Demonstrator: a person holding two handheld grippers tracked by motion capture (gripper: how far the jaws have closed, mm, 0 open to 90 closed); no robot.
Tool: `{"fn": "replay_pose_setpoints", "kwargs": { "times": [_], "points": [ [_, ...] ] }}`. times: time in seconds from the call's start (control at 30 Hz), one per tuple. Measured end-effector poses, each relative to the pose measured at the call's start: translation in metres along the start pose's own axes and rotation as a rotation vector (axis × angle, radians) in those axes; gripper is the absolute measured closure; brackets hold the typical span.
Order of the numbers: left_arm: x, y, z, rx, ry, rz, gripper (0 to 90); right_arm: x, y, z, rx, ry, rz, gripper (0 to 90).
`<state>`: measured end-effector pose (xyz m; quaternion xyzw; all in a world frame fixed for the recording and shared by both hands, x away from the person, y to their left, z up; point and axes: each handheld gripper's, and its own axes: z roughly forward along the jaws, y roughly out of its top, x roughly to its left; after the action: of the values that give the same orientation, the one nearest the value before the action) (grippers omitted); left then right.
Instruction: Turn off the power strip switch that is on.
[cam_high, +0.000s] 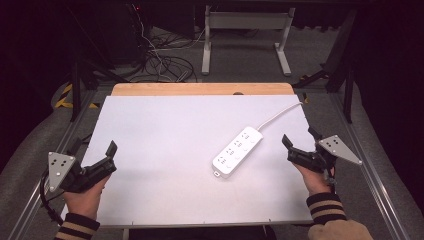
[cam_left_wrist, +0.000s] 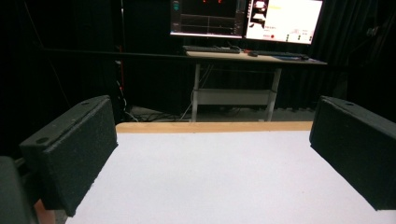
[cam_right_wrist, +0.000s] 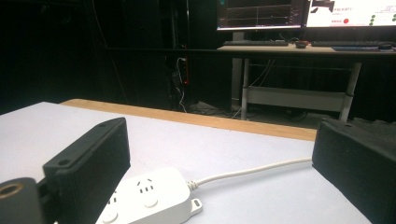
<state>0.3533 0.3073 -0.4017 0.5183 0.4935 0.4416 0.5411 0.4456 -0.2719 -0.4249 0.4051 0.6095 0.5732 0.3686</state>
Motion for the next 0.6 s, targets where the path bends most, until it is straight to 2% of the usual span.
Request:
{"fn": "replay_pose_setpoints", "kwargs": {
  "times": [0.27,0.6],
  "points": [
    [-0.001,-0.0004,0.0018,0.003,-0.007,0.012,1.4,0.001,0.0004,-0.0016,-0.003,0.004,-0.007,4.9],
    [-0.0009,-0.0001,0.0018,0.002,-0.004,0.005,1.5,0.0019,0.001,-0.0024,-0.012,0.008,-0.015,6.5]
  ]
}}
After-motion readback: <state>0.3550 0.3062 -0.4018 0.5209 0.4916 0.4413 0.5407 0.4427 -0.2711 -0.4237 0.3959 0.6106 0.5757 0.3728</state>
